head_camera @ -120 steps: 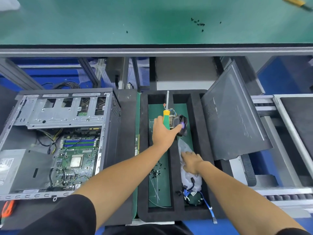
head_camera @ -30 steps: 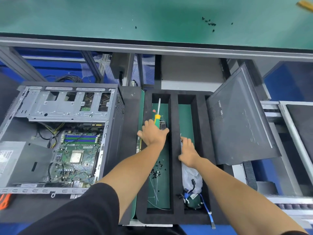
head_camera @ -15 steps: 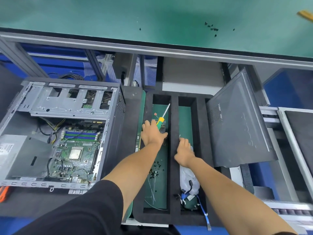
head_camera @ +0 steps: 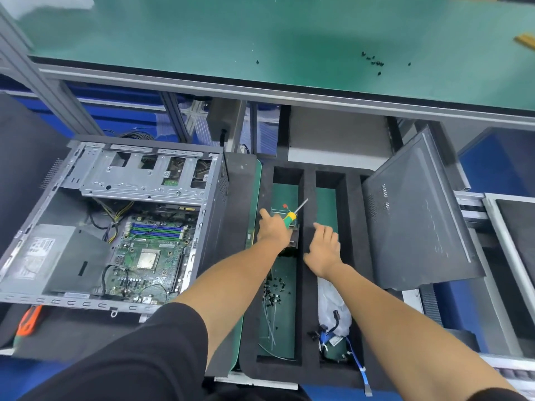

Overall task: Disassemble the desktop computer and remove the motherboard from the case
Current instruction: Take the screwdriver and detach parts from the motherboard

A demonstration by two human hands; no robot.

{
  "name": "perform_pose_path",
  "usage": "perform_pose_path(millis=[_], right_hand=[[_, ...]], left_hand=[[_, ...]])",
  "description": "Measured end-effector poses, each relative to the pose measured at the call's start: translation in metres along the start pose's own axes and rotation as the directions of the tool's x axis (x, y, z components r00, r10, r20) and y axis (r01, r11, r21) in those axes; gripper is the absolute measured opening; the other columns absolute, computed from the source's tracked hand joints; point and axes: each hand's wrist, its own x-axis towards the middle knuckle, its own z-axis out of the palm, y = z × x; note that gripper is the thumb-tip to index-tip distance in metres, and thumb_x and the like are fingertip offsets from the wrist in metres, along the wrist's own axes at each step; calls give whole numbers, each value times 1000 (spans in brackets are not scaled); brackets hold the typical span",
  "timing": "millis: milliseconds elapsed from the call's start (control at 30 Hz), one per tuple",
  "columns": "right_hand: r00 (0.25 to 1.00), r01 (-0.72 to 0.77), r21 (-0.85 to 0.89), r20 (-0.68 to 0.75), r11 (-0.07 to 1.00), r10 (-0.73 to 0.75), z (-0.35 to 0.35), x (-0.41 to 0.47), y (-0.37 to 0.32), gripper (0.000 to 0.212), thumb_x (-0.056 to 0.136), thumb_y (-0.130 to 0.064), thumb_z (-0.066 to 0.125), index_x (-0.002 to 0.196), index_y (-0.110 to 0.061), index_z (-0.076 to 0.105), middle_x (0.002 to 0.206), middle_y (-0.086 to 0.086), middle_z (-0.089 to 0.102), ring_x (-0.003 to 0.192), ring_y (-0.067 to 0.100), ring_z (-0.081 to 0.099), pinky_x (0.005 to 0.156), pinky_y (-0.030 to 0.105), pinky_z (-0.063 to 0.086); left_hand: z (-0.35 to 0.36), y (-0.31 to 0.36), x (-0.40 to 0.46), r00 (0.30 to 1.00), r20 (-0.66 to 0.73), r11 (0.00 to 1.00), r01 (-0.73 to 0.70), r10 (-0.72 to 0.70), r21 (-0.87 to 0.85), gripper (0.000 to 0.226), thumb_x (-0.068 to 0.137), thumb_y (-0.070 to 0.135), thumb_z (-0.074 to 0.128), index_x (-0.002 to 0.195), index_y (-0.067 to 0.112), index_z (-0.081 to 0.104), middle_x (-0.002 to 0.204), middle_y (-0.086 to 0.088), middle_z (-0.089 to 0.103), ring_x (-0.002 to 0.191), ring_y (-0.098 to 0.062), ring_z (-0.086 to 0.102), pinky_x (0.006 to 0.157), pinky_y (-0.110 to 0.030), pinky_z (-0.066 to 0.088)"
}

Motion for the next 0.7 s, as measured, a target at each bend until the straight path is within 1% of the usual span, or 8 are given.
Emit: perform_pose_path(millis=[67,100,233,300,367,467,533,700], right_hand=[[999,20,6,-36,1000,-20,-7,3,-12,85,84,-19,69,154,-13,21,145,9,30,129,31,33,107,40,31],[999,33,19,-44,999,-32,-11,5,-18,84,82,-17,69,152,-15,23,142,9,32,127,31,34,105,41,32],[987,142,113,-93,983,-132,-30,13,-48,81,79,-6,62,149,-25,27,134,5,41,121,28,43,97,43,35],[976,189,185,-143,964,-164,-40,17,-67,77,80,-4,60,147,-26,31,136,3,45,123,27,45,98,44,36],[956,243,200,-215,949,-199,-47,19,-87,68,81,-2,60,142,-22,39,135,5,49,122,28,46,95,45,39],[904,305,90,-340,948,-259,-57,20,-119,50,81,-1,60,126,-17,49,123,7,52,111,32,48,81,41,38],[856,332,3,-420,943,-300,-64,18,-142,39,84,-6,62,119,-16,52,114,6,55,103,31,49,76,40,36],[738,381,-202,-522,902,-428,-72,8,-202,14,86,-27,59,99,-22,57,89,-3,61,92,27,50,72,40,35]], left_hand=[[-10,-3,-3,1000,-7,1000,-21,21,-8,41,97,36,62,125,7,53,135,-14,33,113,-32,50,89,-40,46],[-17,-4,-5,999,1,999,-41,42,-20,41,98,35,60,126,7,51,134,-15,37,112,-33,53,86,-41,45],[-56,-11,-12,978,27,979,-204,205,-24,31,97,29,58,115,6,47,115,-18,59,96,-36,61,72,-37,44],[-82,-13,-16,956,31,957,-291,291,11,31,95,29,60,112,6,47,110,-18,62,94,-36,62,72,-39,47],[-107,-16,-21,929,14,927,-371,370,60,31,94,32,61,109,9,47,102,-14,62,89,-35,62,72,-41,49],[-143,-31,-27,879,-63,878,-463,472,117,26,92,35,57,100,17,41,87,-4,60,77,-30,62,63,-37,44],[-168,-50,-28,848,-98,853,-513,521,95,23,92,34,56,98,21,38,79,0,58,71,-26,60,59,-36,40],[-219,-122,-29,800,-113,801,-597,589,-52,23,92,32,63,103,25,44,85,9,60,75,-14,61,64,-35,45]])
